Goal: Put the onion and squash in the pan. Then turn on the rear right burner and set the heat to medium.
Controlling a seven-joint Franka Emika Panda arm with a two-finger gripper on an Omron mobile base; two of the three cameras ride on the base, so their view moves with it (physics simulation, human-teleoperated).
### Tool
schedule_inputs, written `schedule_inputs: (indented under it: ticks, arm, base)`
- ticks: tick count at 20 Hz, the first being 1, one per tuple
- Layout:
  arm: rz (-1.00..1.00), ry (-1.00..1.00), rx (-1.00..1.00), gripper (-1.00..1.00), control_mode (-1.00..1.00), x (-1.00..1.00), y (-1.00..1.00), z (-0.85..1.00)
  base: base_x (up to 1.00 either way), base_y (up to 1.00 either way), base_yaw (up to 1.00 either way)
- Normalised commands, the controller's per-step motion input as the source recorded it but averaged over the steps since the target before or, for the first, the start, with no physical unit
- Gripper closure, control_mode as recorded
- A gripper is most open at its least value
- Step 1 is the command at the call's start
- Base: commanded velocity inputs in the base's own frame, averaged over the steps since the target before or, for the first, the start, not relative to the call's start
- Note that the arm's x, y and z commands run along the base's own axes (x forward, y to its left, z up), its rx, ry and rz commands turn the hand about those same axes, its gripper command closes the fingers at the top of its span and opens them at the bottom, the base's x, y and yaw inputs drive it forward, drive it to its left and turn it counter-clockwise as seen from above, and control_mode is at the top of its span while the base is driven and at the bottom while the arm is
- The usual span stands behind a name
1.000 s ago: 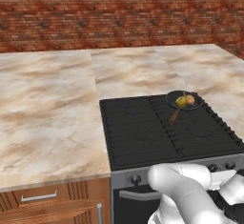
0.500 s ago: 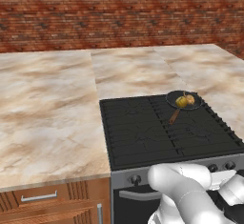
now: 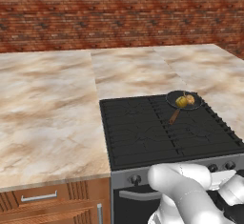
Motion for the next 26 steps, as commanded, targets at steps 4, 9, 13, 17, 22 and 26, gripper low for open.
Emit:
schedule_inputs:
  ticks: [4,9,13,17,22,26]
  arm:
    - [0.0,0.0,-0.1,1.0,-1.0,-0.04,-0.06,0.0]
    - [0.0,-0.02,-0.32,1.0,-1.0,-0.03,-0.03,0.0]
    - [0.0,-0.01,-0.35,1.0,-1.0,-0.03,-0.07,0.0]
    - [0.0,0.0,-0.35,1.0,-1.0,-0.08,-0.12,0.0]
    - [0.0,0.0,-0.34,1.0,-1.0,-0.1,-0.17,0.0]
    - [0.0,-0.01,-0.36,1.0,-1.0,-0.03,-0.15,0.0]
  base:
    - [0.0,0.0,0.0]
    - [0.0,0.0,0.0]
    - [0.0,0.0,0.0]
    - [0.0,0.0,0.0]
    - [0.0,0.0,0.0]
    - [0.0,0.0,0.0]
